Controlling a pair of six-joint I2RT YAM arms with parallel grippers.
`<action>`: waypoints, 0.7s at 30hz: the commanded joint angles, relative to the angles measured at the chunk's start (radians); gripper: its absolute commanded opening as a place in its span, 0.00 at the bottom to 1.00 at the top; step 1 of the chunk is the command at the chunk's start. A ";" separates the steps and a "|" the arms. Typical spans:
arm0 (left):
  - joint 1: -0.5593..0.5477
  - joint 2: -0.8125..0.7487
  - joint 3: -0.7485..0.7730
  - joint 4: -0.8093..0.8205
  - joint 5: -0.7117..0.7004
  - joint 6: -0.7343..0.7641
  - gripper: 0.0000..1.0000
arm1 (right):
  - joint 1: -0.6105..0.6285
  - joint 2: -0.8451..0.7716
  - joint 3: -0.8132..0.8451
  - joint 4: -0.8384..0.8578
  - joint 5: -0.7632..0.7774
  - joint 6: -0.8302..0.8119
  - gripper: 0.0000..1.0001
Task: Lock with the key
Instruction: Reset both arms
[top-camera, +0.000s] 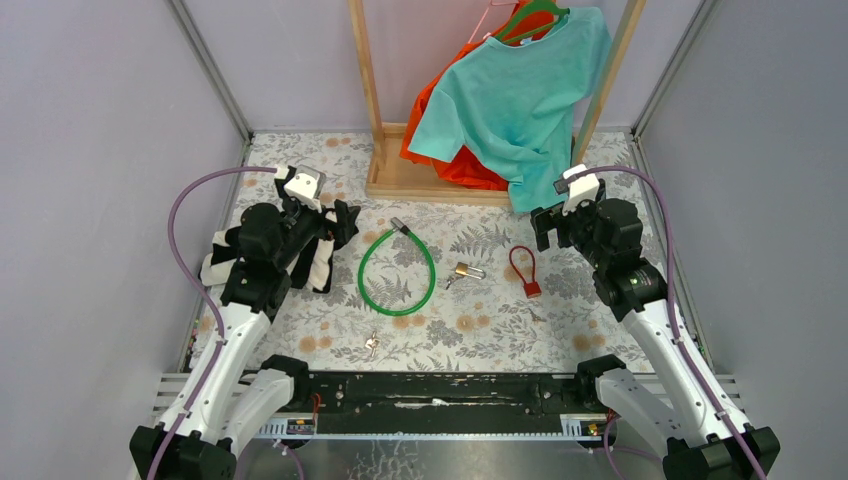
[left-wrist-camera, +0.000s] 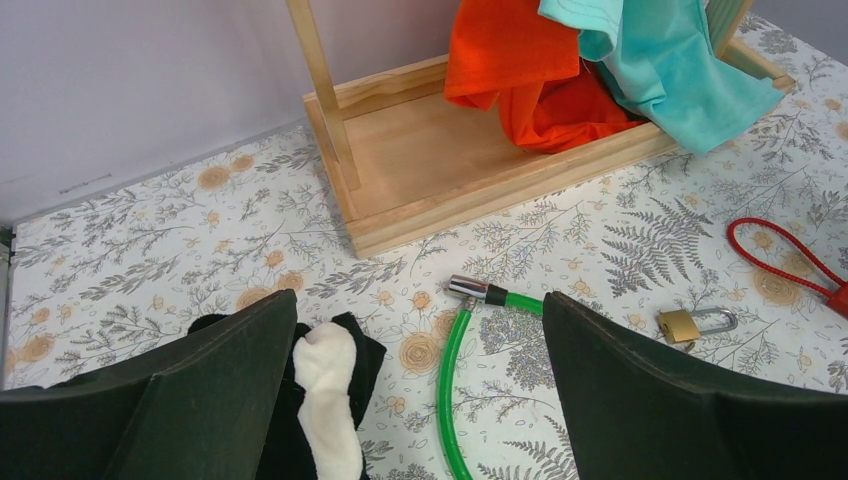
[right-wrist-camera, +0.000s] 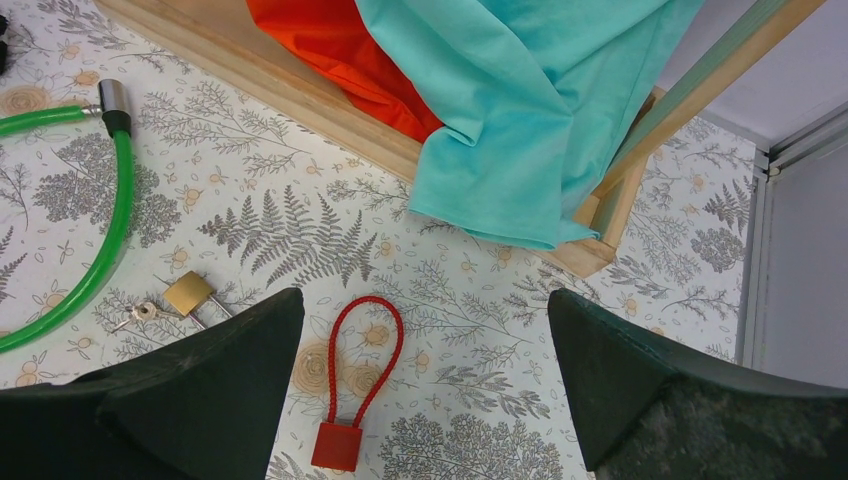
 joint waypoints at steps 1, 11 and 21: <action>0.012 -0.006 0.010 0.000 0.006 0.018 1.00 | -0.004 -0.004 0.004 0.026 -0.010 -0.011 0.99; 0.011 -0.004 0.008 0.000 0.009 0.022 1.00 | -0.004 -0.002 0.001 0.028 -0.007 -0.016 0.99; 0.011 -0.001 0.007 0.000 0.013 0.023 1.00 | -0.004 -0.003 0.002 0.026 -0.013 -0.016 0.99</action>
